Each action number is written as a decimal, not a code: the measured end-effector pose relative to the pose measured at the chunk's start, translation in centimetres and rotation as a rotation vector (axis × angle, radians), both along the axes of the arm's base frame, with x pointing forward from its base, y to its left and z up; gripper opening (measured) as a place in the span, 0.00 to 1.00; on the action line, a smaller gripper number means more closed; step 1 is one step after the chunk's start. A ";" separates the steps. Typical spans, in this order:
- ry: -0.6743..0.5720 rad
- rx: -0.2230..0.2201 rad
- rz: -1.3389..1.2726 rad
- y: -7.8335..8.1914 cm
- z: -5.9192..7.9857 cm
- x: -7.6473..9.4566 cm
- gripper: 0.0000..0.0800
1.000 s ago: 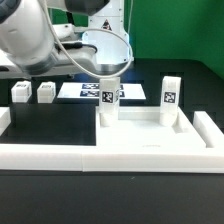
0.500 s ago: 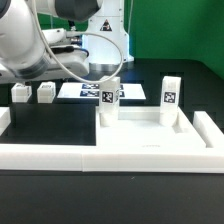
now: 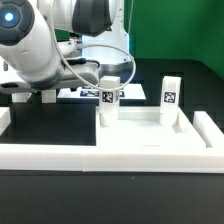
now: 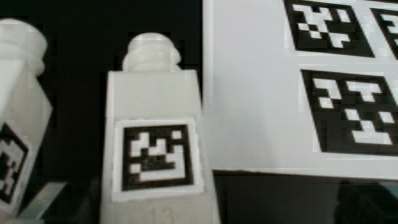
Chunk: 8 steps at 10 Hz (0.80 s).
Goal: Assemble square table
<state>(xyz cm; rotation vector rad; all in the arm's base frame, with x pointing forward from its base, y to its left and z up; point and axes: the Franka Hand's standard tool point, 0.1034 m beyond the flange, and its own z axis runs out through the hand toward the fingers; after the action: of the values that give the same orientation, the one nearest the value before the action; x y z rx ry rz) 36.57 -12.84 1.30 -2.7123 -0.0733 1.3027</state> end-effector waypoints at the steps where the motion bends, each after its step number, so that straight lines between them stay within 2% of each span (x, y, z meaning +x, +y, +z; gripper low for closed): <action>1: 0.000 0.001 0.002 0.0 0.0 0.0 0.81; 3: 0.000 0.003 0.006 0.1 0.0 0.0 0.81; 5: 0.009 0.016 0.019 0.0 -0.6 -1.1 0.81; 7: -0.003 0.022 0.022 0.0 -0.8 -1.0 0.81; 8: -0.002 0.024 0.025 0.1 -0.8 -1.0 0.69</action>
Offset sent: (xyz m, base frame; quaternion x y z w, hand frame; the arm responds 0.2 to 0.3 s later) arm 0.0000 0.0000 0.0000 0.0000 0.0000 0.0000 1.0000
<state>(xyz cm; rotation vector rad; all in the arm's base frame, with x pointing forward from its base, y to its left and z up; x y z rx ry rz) 35.54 -12.72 0.47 -2.7016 -0.1227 1.2971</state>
